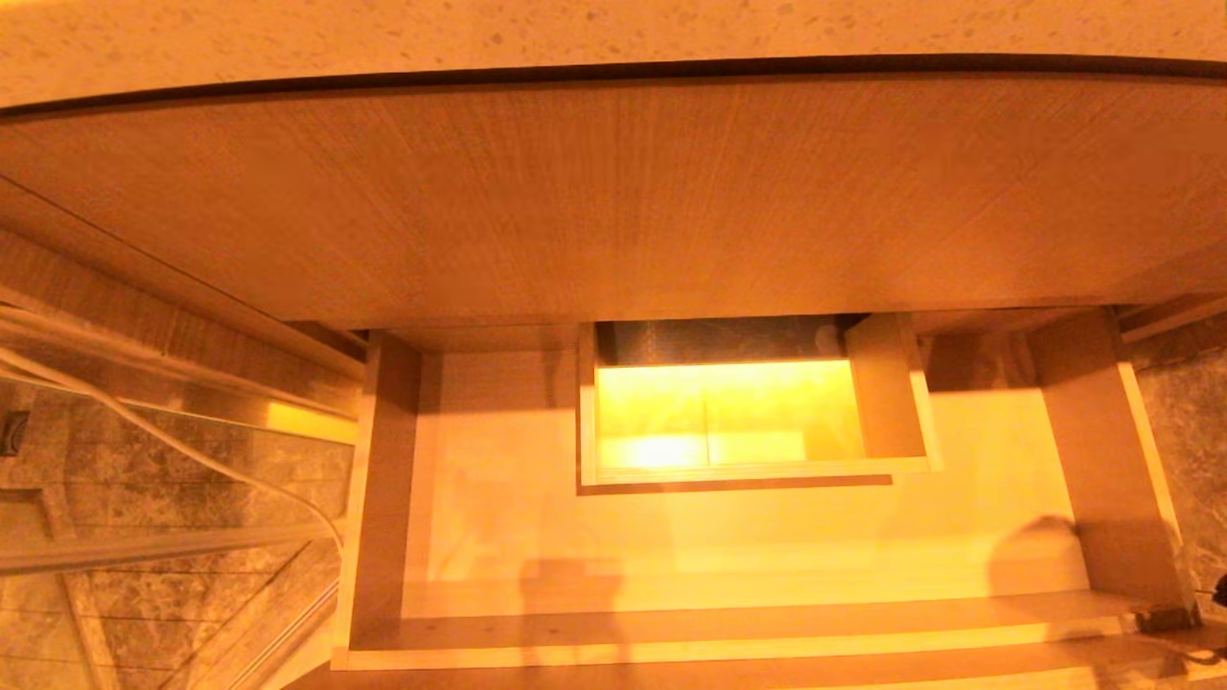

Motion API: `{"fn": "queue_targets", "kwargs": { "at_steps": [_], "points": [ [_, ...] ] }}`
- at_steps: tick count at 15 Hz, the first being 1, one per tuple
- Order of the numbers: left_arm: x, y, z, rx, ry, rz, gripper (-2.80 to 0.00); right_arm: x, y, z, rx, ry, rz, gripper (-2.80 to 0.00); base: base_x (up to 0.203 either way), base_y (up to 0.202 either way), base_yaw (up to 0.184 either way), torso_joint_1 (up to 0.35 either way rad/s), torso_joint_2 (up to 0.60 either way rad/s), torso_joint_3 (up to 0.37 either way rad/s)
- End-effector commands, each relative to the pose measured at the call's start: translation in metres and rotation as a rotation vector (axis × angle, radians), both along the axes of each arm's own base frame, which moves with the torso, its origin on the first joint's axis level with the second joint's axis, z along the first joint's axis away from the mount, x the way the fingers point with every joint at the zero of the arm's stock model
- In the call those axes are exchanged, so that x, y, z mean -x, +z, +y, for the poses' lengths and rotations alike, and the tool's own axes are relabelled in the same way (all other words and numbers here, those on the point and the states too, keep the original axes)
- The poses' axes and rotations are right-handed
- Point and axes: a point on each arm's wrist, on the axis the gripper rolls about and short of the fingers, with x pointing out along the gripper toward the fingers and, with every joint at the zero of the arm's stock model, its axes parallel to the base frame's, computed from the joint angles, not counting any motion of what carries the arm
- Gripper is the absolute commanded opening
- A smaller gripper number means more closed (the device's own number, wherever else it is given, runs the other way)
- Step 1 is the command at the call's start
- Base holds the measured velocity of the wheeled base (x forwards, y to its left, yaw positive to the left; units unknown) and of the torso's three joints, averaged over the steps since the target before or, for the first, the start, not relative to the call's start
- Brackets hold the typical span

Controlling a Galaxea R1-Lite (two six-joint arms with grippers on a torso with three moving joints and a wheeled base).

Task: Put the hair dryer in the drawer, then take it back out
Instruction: Close the drawer

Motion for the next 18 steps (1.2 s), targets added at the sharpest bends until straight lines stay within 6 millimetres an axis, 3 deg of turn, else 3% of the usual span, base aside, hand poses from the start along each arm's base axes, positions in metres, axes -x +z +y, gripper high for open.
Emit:
{"fn": "queue_targets", "kwargs": {
  "at_steps": [1,8,13,18],
  "points": [
    [0.000,0.000,0.000,0.000,0.000,0.000,0.00,-0.001,0.004,-0.001,0.011,0.008,-0.016,-2.80,0.000,0.000,0.000,0.000,0.00,0.000],
    [0.000,0.000,0.000,0.000,0.000,0.000,0.00,-0.003,0.031,0.001,0.058,0.049,-0.196,-2.80,0.000,0.000,0.000,0.000,0.00,0.000],
    [0.000,0.000,0.000,0.000,0.000,0.000,0.00,-0.006,0.050,0.003,0.108,-0.021,-0.335,-2.80,0.000,0.000,0.000,0.000,0.00,0.000],
    [0.000,0.000,0.000,0.000,0.000,0.000,0.00,-0.031,0.077,0.023,0.158,-0.021,-0.524,-2.80,0.000,0.000,0.000,0.000,0.00,0.000]
  ]
}}
